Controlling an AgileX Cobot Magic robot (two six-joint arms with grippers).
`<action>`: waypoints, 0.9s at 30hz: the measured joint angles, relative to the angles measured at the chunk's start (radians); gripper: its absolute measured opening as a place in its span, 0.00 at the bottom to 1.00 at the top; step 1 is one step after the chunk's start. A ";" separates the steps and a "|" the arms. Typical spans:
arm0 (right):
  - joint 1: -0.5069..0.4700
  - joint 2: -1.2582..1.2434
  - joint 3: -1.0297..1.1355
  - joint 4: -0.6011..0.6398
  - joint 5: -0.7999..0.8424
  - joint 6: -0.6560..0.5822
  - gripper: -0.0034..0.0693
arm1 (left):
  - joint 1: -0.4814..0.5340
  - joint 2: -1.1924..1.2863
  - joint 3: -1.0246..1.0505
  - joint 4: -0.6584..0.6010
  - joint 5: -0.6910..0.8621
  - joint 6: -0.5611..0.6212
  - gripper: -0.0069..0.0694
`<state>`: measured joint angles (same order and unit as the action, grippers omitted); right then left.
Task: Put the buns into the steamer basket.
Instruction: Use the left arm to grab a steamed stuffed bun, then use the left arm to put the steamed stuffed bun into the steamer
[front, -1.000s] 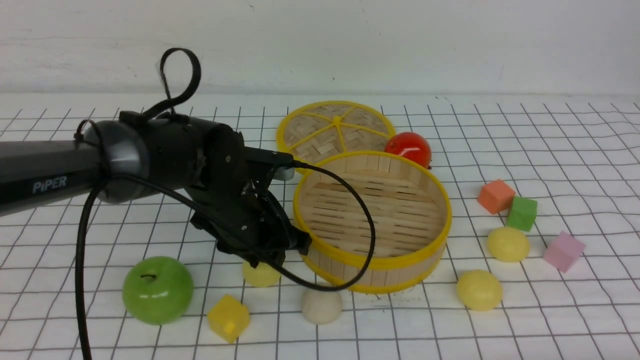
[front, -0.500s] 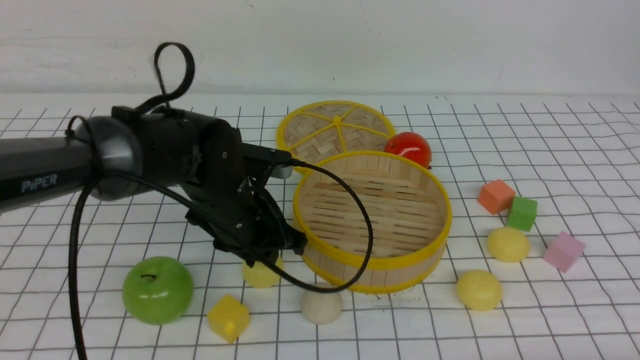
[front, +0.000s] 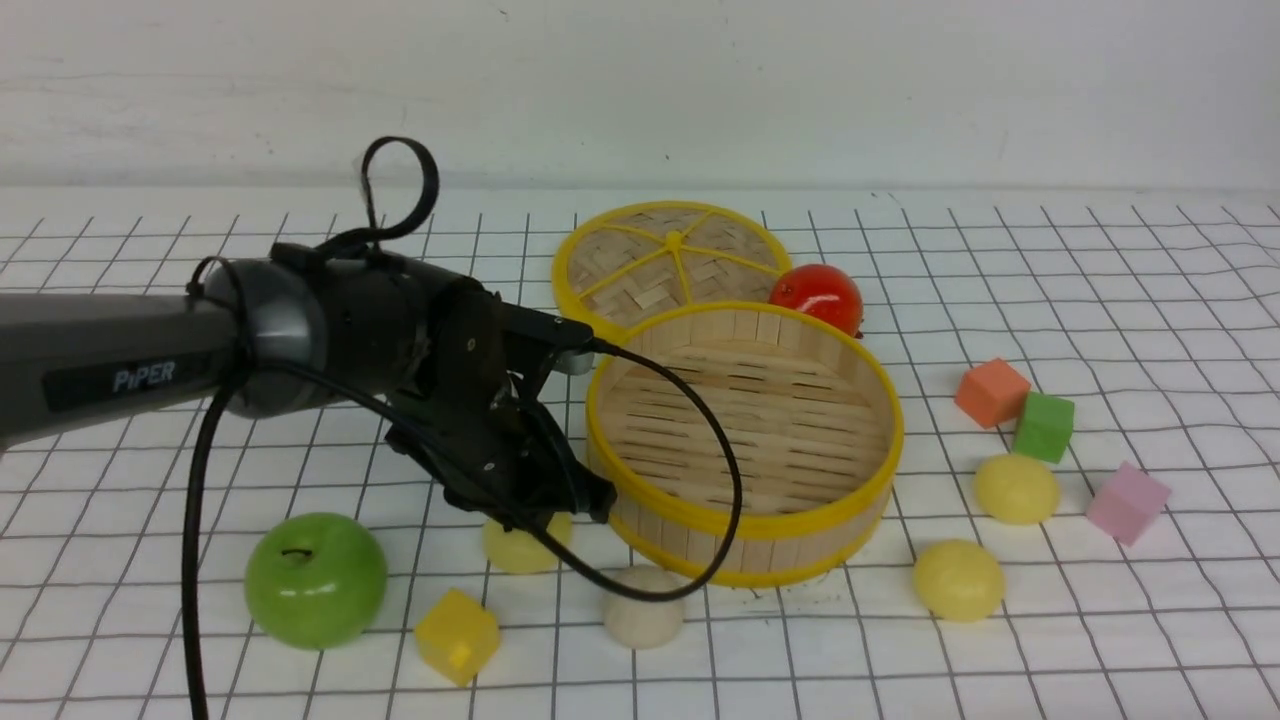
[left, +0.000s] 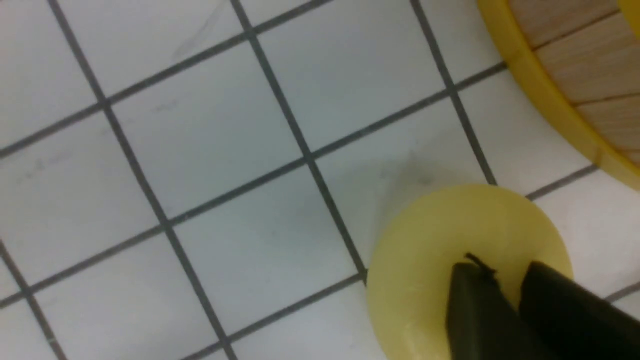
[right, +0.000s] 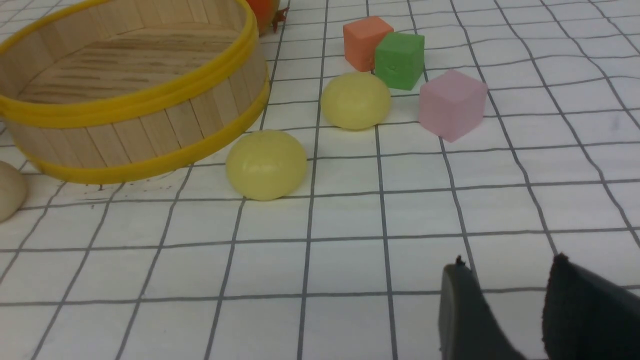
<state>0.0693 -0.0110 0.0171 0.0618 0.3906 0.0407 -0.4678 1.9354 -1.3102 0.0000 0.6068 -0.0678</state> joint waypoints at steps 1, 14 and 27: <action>0.000 0.000 0.000 0.000 0.000 0.000 0.38 | 0.000 0.000 0.000 0.008 -0.004 0.000 0.10; 0.000 0.000 0.000 0.000 0.000 0.000 0.38 | -0.082 -0.201 -0.053 0.034 0.064 0.012 0.07; 0.000 0.000 0.000 0.000 0.000 0.000 0.38 | -0.108 0.100 -0.316 0.017 -0.009 0.044 0.12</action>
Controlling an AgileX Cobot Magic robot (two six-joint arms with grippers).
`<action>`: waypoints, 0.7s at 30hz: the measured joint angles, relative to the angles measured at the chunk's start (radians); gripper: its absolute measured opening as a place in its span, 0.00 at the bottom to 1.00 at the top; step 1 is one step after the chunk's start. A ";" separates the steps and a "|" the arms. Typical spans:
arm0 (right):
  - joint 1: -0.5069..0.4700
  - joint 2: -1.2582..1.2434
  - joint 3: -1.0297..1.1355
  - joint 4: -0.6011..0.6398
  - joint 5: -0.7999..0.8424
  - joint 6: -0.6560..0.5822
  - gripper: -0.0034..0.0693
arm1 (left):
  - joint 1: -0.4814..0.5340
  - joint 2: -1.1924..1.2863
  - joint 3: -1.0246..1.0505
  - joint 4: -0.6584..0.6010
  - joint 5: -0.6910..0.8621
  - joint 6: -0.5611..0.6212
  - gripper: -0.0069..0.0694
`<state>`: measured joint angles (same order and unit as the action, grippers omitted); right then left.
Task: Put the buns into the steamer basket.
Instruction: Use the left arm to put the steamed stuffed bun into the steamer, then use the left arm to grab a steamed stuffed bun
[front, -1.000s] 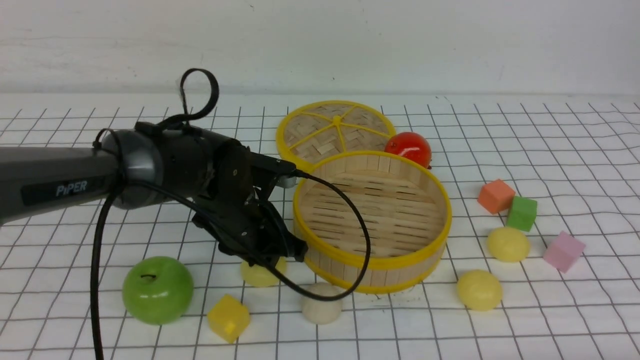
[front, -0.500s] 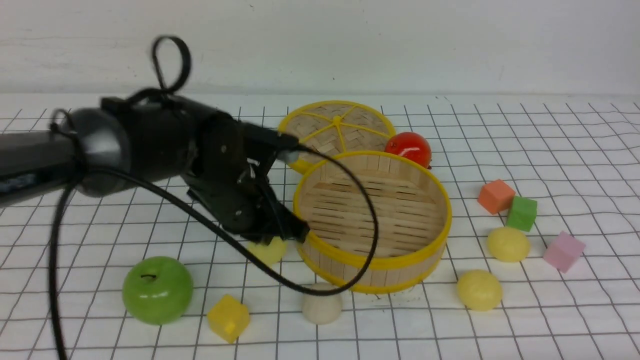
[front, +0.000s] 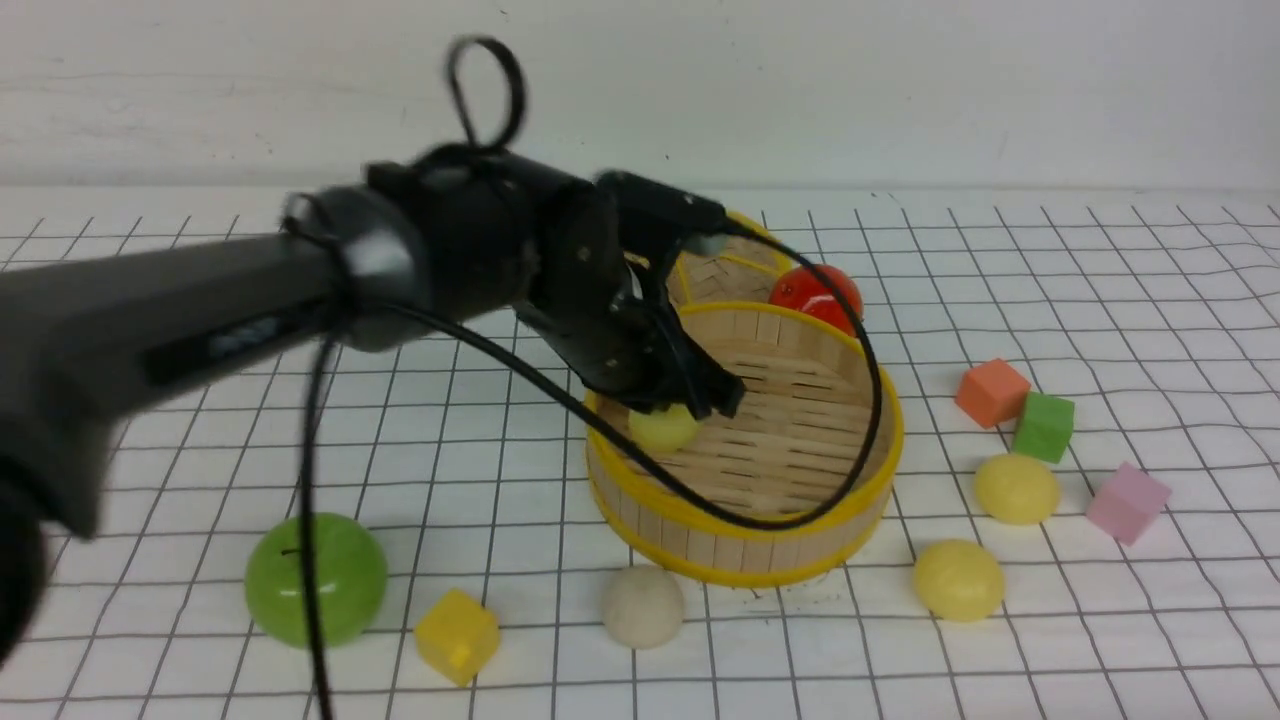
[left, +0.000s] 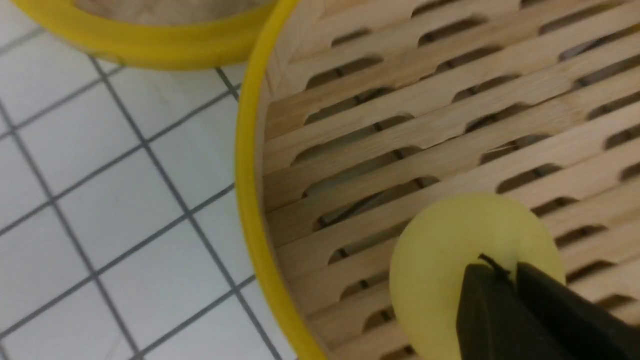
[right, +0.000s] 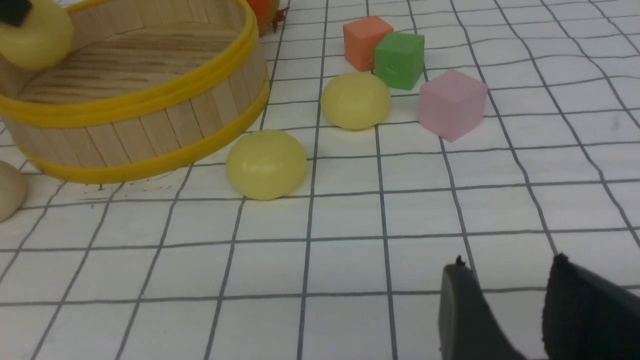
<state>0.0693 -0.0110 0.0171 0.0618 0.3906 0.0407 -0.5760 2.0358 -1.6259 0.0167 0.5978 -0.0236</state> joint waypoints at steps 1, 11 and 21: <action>0.000 0.000 0.000 0.000 0.000 0.000 0.38 | 0.000 0.024 -0.015 0.006 0.006 0.000 0.14; 0.000 0.000 0.000 0.000 0.000 0.000 0.38 | 0.001 -0.031 -0.074 0.008 0.146 -0.048 0.69; 0.000 0.000 0.000 0.000 0.000 0.000 0.38 | -0.069 -0.335 0.212 -0.072 0.295 -0.073 0.42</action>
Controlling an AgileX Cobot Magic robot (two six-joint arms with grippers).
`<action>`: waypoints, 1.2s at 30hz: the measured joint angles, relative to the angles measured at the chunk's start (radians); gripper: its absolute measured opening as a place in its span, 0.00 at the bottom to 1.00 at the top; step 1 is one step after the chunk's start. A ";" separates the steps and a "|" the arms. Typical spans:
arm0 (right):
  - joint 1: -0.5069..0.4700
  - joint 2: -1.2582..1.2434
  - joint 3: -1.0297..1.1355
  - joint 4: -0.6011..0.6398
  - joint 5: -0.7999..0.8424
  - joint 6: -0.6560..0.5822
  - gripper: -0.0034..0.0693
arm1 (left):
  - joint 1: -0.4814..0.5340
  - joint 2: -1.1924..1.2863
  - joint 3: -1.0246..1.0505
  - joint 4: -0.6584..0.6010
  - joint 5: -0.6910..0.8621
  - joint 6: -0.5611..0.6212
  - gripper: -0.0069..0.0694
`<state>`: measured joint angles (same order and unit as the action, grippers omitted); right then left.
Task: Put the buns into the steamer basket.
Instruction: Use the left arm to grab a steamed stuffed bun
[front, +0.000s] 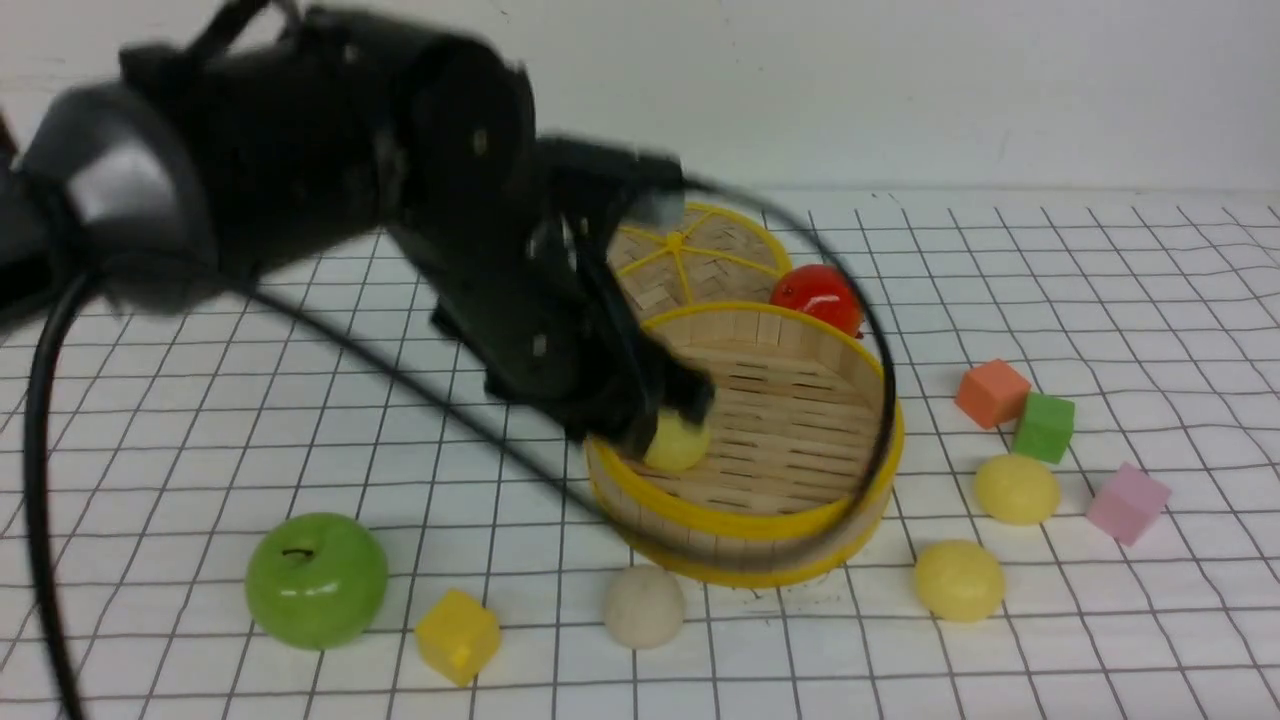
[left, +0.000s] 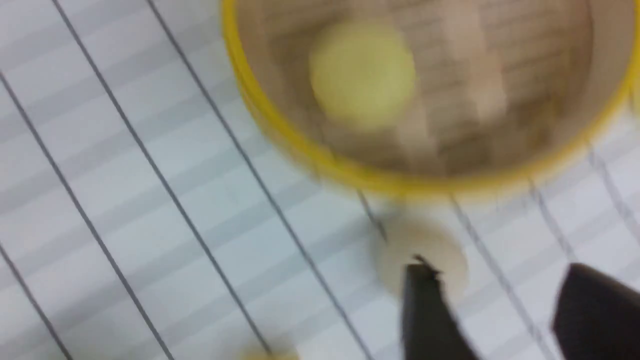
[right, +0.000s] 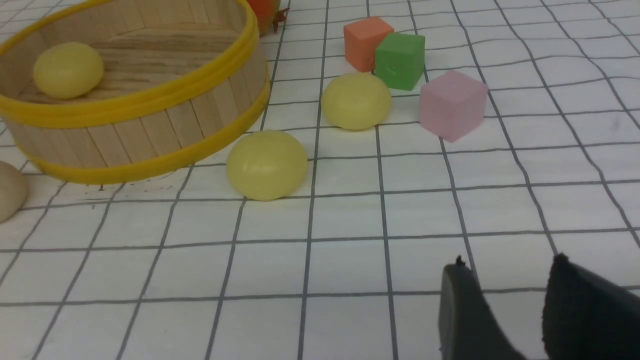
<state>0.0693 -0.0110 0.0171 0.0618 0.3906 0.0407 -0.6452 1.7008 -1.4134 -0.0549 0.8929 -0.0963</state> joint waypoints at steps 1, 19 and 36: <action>0.000 0.000 0.000 0.000 0.000 0.000 0.38 | -0.022 -0.001 0.046 -0.002 -0.015 0.005 0.35; 0.000 0.000 0.000 0.000 0.000 0.000 0.38 | -0.057 0.154 0.127 0.055 -0.250 0.018 0.49; 0.000 0.000 0.000 0.000 0.000 0.000 0.38 | -0.044 0.201 0.123 0.079 -0.261 -0.001 0.10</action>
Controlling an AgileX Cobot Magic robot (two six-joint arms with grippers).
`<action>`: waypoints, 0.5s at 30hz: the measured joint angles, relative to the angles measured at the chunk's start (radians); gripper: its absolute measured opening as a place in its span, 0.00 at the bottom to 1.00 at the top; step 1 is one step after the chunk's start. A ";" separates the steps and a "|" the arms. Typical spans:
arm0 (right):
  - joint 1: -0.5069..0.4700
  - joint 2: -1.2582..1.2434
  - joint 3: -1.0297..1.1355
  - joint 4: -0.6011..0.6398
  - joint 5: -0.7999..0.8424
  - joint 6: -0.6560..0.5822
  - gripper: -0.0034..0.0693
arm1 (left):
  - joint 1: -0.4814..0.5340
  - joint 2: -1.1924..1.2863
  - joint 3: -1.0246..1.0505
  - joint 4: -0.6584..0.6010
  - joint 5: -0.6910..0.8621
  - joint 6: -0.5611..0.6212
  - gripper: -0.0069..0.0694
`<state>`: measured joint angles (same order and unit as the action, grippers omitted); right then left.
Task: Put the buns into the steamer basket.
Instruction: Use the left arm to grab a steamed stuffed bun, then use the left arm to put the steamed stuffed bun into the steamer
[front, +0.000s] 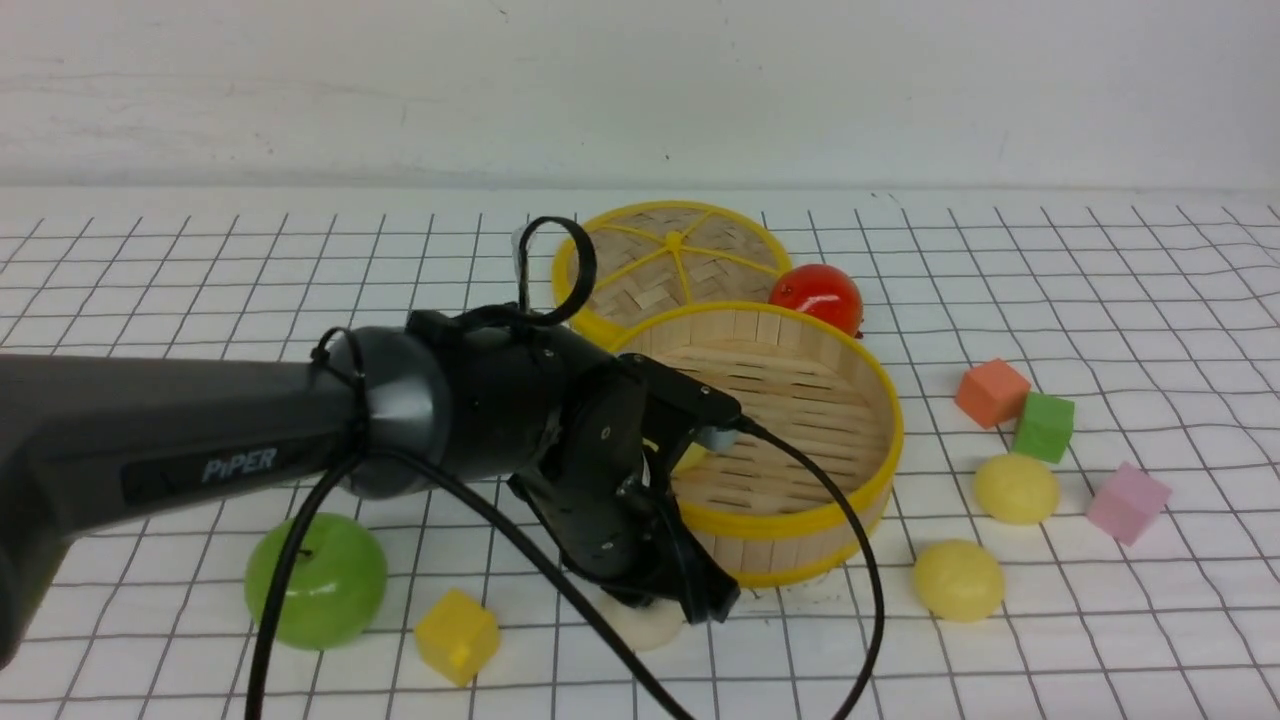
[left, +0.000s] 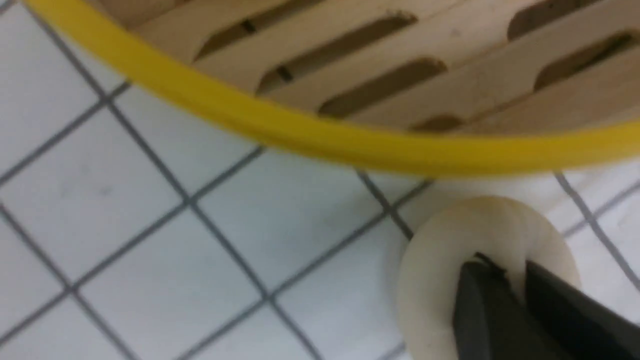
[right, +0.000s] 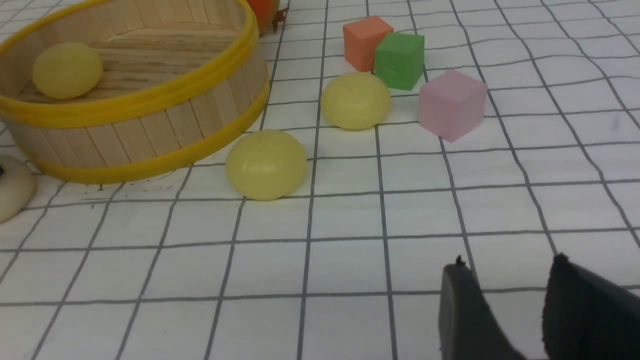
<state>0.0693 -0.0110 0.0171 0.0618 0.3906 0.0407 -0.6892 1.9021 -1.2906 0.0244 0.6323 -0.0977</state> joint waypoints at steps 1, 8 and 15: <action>0.000 0.000 0.000 0.000 0.000 0.000 0.38 | -0.001 -0.014 0.000 -0.005 0.018 -0.001 0.09; 0.000 0.000 0.000 0.000 0.000 0.000 0.38 | -0.003 -0.151 -0.100 -0.063 0.116 0.013 0.08; 0.000 0.000 0.000 0.000 0.000 0.001 0.38 | 0.091 0.031 -0.448 -0.073 0.117 0.052 0.08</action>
<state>0.0693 -0.0110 0.0171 0.0618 0.3906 0.0417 -0.5981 1.9332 -1.7387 -0.0487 0.7491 -0.0453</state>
